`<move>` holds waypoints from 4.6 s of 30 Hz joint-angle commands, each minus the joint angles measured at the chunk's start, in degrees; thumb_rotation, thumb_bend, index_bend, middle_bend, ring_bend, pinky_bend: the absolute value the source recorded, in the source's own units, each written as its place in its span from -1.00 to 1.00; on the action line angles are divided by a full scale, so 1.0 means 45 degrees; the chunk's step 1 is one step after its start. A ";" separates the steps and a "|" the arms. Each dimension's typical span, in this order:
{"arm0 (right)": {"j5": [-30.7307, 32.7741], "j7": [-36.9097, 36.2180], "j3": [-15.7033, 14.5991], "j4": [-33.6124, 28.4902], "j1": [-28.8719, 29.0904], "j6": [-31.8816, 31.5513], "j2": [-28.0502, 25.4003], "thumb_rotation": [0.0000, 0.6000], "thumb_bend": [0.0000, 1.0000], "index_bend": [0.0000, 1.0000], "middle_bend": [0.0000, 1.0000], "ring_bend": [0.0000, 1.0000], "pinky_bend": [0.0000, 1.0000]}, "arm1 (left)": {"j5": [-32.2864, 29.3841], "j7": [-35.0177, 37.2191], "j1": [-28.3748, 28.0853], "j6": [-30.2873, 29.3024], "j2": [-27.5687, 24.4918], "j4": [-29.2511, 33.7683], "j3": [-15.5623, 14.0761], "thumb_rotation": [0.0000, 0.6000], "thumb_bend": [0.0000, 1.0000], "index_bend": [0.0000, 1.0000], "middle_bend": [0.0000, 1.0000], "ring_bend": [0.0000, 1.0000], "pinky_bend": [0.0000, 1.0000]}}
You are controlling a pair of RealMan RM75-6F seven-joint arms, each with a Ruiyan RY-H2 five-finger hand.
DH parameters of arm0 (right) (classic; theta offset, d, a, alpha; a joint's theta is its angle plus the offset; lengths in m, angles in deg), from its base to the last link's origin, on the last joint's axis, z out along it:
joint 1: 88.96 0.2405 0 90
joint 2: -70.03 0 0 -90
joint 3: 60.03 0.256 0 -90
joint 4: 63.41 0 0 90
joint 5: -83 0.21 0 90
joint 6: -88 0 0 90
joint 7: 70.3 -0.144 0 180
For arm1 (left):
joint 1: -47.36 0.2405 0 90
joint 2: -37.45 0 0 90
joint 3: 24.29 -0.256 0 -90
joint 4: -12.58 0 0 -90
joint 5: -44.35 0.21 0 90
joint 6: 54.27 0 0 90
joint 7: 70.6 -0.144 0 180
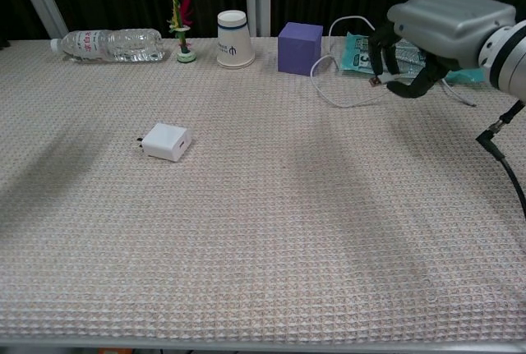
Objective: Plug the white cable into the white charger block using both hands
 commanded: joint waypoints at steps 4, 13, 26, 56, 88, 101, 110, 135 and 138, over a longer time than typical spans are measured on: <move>0.0592 -0.0295 0.0504 -0.0937 -0.0268 -0.0468 -0.1311 1.00 -0.35 0.11 0.05 -0.58 -0.91 | -0.1396 -0.1313 -0.2238 0.2511 0.1601 -0.1082 0.0679 1.00 -0.48 -0.70 -0.76 -1.00 -1.00; 0.0884 -0.0709 0.0262 -0.0956 -0.0376 -0.0382 -0.1704 1.00 -0.35 0.11 0.05 -0.58 -0.92 | -0.1529 -0.2408 -0.3497 0.3447 0.3474 -0.2354 0.0364 1.00 -0.46 -0.68 -0.76 -1.00 -1.00; 0.0822 -0.1252 -0.0019 -0.0521 -0.0391 -0.0343 -0.1653 1.00 -0.35 0.11 0.05 -0.58 -0.92 | -0.2717 -0.2498 -0.4422 0.4089 0.4839 -0.3177 0.0424 1.00 -0.38 -0.56 -0.62 -0.99 -1.00; 0.0861 -0.1677 -0.0324 -0.0145 -0.0462 -0.0328 -0.1622 1.00 -0.35 0.12 0.05 -0.58 -0.92 | -0.3789 -0.1001 -0.4711 0.3749 0.6016 -0.4278 0.0377 1.00 -0.33 -0.37 -0.37 -0.81 -0.92; 0.3838 -0.0246 0.0928 -0.1084 0.2018 0.0822 0.0056 1.00 -0.35 0.15 0.07 -0.54 -0.90 | -0.9252 -0.5902 -0.5806 0.0865 0.4976 0.0496 0.2219 1.00 -0.30 -0.04 -0.10 -0.49 -0.53; 0.6240 0.0976 0.1829 -0.1194 0.3703 -0.0564 0.1832 1.00 -0.35 0.17 0.08 -0.53 -0.90 | -1.1149 -0.8495 -0.7084 -0.1463 0.5158 0.2515 0.2706 1.00 -0.30 -0.04 -0.10 -0.48 -0.48; 0.6959 0.0753 0.2194 -0.0888 0.4107 -0.0989 0.2379 1.00 -0.35 0.18 0.08 -0.53 -0.90 | -1.1303 -0.9416 -0.7604 -0.2452 0.5620 0.2681 0.2551 1.00 -0.30 -0.04 -0.10 -0.48 -0.48; 0.7072 0.0513 0.2297 -0.0115 0.4743 -0.1467 0.3330 1.00 -0.35 0.18 0.09 -0.53 -0.91 | -1.2322 -1.0186 -0.8391 -0.3074 0.6277 0.2500 0.2769 1.00 -0.32 -0.04 -0.09 -0.46 -0.47; 0.7045 0.0469 0.2318 -0.0067 0.4759 -0.1481 0.3387 1.00 -0.35 0.18 0.08 -0.53 -0.91 | -1.2419 -1.0235 -0.8451 -0.3094 0.6286 0.2506 0.2780 1.00 -0.32 -0.04 -0.09 -0.46 -0.46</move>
